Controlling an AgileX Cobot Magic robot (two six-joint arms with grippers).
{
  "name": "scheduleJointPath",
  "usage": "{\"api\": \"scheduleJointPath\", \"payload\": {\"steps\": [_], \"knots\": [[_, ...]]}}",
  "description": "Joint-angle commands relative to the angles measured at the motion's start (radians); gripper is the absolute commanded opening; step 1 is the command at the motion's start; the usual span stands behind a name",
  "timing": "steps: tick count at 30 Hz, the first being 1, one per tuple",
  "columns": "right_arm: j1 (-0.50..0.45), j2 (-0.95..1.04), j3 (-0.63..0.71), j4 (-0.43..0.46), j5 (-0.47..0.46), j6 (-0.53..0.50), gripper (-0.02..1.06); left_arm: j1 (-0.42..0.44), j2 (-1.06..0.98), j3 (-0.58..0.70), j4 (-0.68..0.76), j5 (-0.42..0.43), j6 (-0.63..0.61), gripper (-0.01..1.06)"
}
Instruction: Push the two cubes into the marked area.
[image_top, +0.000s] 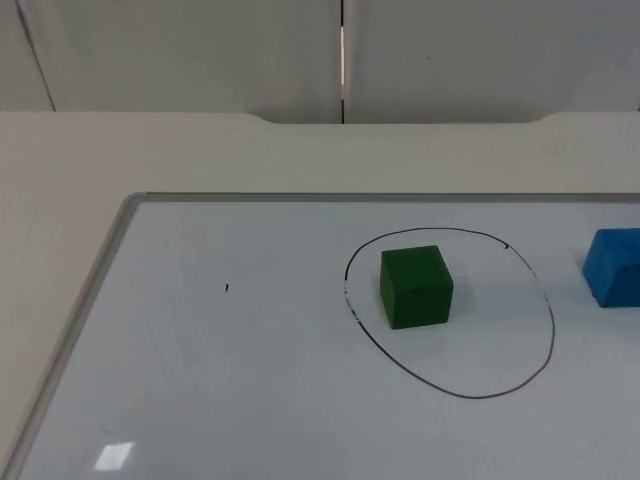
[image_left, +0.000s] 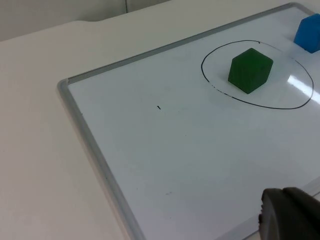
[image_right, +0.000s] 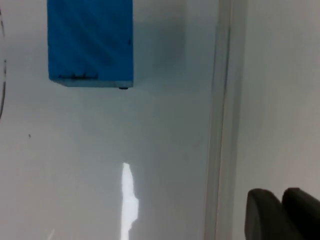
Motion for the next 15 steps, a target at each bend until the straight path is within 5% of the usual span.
{"api": "scheduleJointPath", "payload": {"steps": [1, 15], "knots": [[-0.005, 0.040, -0.019, 0.005, -0.046, -0.007, 0.08, 0.003, -0.004, 0.003, 0.000, 0.001, -0.009, 0.00], [-0.005, 0.309, -0.213, 0.012, -0.079, -0.007, 0.08, 0.003, -0.004, 0.003, 0.000, 0.001, -0.009, 0.00]]}}
